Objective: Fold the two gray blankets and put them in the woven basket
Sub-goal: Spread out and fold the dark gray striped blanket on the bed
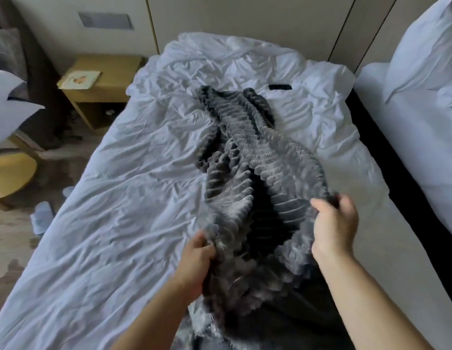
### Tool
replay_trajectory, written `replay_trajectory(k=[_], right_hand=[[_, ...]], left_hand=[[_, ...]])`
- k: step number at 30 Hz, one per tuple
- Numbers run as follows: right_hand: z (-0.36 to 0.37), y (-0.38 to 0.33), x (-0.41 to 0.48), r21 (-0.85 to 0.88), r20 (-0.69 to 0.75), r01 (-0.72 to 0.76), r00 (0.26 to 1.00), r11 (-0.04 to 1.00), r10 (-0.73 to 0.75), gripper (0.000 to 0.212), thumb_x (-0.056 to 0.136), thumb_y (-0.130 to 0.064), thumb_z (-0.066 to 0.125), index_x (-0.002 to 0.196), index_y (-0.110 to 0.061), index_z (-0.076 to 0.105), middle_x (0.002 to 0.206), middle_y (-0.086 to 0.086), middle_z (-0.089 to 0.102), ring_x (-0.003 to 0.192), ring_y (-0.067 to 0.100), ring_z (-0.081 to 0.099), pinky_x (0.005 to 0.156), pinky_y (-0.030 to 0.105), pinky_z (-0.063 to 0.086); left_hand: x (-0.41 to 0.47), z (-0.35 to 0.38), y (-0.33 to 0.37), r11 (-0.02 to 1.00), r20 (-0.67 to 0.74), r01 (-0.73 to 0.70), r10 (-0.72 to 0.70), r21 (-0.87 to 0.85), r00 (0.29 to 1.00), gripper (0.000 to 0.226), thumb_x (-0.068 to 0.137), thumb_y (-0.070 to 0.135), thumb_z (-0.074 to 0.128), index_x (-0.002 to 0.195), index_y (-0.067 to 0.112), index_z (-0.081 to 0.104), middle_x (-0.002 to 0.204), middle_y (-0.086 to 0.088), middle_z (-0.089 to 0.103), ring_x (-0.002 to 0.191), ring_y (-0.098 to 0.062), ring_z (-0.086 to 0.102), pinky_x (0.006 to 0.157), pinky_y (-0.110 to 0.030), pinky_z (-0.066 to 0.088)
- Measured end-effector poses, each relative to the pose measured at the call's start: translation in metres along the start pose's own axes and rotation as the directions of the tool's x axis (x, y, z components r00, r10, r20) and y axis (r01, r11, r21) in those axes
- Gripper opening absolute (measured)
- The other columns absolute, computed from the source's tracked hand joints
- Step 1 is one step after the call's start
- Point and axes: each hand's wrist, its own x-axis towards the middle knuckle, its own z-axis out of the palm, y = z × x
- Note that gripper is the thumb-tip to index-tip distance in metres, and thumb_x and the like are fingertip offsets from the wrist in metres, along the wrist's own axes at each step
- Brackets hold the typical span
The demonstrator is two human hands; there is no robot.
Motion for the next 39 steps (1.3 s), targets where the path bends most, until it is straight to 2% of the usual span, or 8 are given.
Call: replay_trajectory(k=[5, 9, 13, 17, 20, 23, 31, 39], right_hand=[[0.054, 0.014, -0.039, -0.534, 0.613, -0.093, 0.642, 0.840, 0.461, 0.033, 0.077, -0.043, 0.073, 0.063, -0.015, 0.066, 0.053, -0.014, 0.063, 0.050, 0.001, 0.059, 0.043, 0.014, 0.041], [0.048, 0.033, -0.036, -0.639, 0.626, 0.069, 0.626, 0.766, 0.466, 0.050, 0.073, -0.018, 0.070, 0.047, -0.019, 0.028, 0.038, -0.011, 0.022, 0.043, 0.011, 0.022, 0.036, 0.022, 0.014], [0.036, 0.037, -0.047, -0.547, 0.650, -0.012, 0.624, 0.837, 0.434, 0.041, 0.071, -0.015, 0.065, 0.041, -0.018, 0.037, 0.038, -0.011, 0.029, 0.037, 0.005, 0.025, 0.036, 0.015, 0.018], [0.018, 0.047, -0.073, -0.581, 0.743, 0.124, 0.484, 0.804, 0.462, 0.024, 0.067, -0.020, 0.065, 0.050, -0.018, 0.048, 0.040, -0.011, 0.035, 0.037, 0.002, 0.030, 0.037, 0.015, 0.021], [0.002, 0.061, -0.092, -0.616, 0.786, 0.313, 0.295, 0.723, 0.543, 0.020, 0.067, -0.028, 0.069, 0.069, -0.011, 0.058, 0.051, -0.014, 0.050, 0.048, -0.007, 0.043, 0.047, 0.015, 0.035], [-0.016, 0.068, -0.083, -0.624, 0.771, 0.399, 0.177, 0.672, 0.612, 0.031, 0.069, -0.048, 0.073, 0.089, -0.025, 0.065, 0.076, -0.018, 0.063, 0.076, -0.004, 0.059, 0.065, 0.013, 0.045], [-0.007, 0.061, -0.004, -0.220, 0.602, -0.623, 0.518, 0.750, 0.607, 0.038, 0.086, -0.052, 0.057, 0.105, -0.019, 0.063, 0.093, 0.007, 0.070, 0.079, 0.020, 0.067, 0.070, 0.031, 0.052], [0.018, 0.044, -0.009, -0.124, 0.517, -0.748, 0.512, 0.652, 0.686, 0.027, 0.079, -0.014, 0.065, 0.104, -0.006, 0.072, 0.094, 0.018, 0.074, 0.080, 0.036, 0.072, 0.066, 0.042, 0.059]], left_hand=[[-0.018, 0.022, 0.010, 0.944, 0.416, 0.013, -0.158, 0.331, 0.896, 0.032, 0.053, 0.005, 0.052, 0.074, 0.019, 0.071, 0.070, -0.007, 0.066, 0.068, -0.023, 0.061, 0.063, -0.027, 0.046], [-0.006, 0.003, 0.005, 0.938, 0.213, 0.320, -0.343, 0.136, 0.915, 0.018, 0.074, 0.025, 0.055, 0.069, 0.013, 0.068, 0.068, -0.001, 0.069, 0.058, -0.010, 0.063, 0.057, -0.021, 0.047], [0.032, -0.013, -0.012, 0.866, -0.092, 0.499, -0.499, -0.019, 0.862, 0.034, 0.089, 0.047, 0.054, 0.095, 0.014, 0.057, 0.081, -0.006, 0.065, 0.067, -0.018, 0.059, 0.061, -0.027, 0.046], [0.077, 0.005, -0.003, 0.882, 0.002, 0.461, -0.463, -0.096, 0.887, 0.054, 0.083, 0.057, 0.058, 0.112, 0.013, 0.063, 0.094, -0.010, 0.067, 0.080, -0.023, 0.066, 0.072, -0.032, 0.056], [0.090, 0.034, 0.005, 0.878, -0.016, 0.457, -0.459, 0.142, 0.888, 0.035, 0.079, 0.044, 0.072, 0.066, 0.012, 0.067, 0.049, -0.004, 0.057, 0.034, -0.014, 0.050, 0.036, -0.018, 0.040], [0.083, 0.056, -0.016, 0.859, -0.063, 0.360, -0.362, 0.363, 0.930, 0.014, 0.079, 0.013, 0.073, 0.071, 0.011, 0.061, 0.038, 0.002, 0.053, 0.026, -0.010, 0.044, 0.033, -0.013, 0.035], [0.032, 0.052, -0.023, 0.957, 0.187, 0.032, -0.089, 0.290, 0.978, 0.019, 0.079, -0.001, 0.065, 0.092, 0.011, 0.072, 0.090, -0.012, 0.075, 0.079, -0.024, 0.071, 0.071, -0.032, 0.057], [-0.008, 0.035, -0.006, 0.938, -0.062, 0.161, -0.149, 0.306, 0.987, 0.022, 0.082, 0.032, 0.072, 0.093, 0.014, 0.065, 0.090, -0.009, 0.074, 0.084, -0.027, 0.070, 0.080, -0.042, 0.058]])
